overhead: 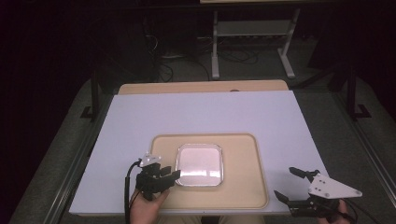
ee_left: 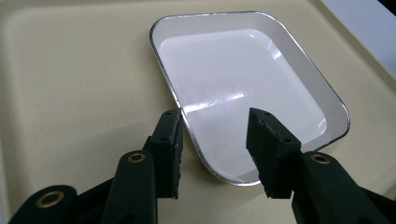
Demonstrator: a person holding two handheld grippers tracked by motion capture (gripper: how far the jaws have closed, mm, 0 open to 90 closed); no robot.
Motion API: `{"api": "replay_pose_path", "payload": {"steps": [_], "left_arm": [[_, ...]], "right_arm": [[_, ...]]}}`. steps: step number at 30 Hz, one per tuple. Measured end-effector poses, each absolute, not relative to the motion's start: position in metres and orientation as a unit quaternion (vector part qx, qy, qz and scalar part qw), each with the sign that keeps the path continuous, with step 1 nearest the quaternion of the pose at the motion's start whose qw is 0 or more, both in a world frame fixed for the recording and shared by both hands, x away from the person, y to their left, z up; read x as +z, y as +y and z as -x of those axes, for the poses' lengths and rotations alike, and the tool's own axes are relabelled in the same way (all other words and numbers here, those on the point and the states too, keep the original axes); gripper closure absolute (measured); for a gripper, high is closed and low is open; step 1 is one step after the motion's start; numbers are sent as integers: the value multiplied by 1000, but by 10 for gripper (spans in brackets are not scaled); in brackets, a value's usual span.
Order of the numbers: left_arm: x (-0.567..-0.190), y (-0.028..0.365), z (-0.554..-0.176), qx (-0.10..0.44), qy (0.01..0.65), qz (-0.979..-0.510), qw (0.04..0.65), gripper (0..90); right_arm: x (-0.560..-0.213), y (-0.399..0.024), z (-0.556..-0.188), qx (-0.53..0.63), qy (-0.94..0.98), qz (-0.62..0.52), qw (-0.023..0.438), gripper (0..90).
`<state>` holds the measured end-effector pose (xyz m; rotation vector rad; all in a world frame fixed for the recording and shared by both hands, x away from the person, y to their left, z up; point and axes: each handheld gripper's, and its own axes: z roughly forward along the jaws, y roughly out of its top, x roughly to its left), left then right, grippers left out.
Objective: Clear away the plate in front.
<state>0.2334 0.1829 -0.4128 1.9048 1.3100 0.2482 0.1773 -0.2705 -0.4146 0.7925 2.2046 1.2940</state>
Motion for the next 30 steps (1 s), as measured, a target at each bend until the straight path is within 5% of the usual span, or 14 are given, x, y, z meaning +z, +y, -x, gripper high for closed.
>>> {"api": "replay_pose_path", "payload": {"steps": [30], "left_arm": [[-406, 232, -224, 153, 392, -789, 447, 311]], "right_arm": [[-416, -272, -179, 467, 799, -300, 234, 129]]}}
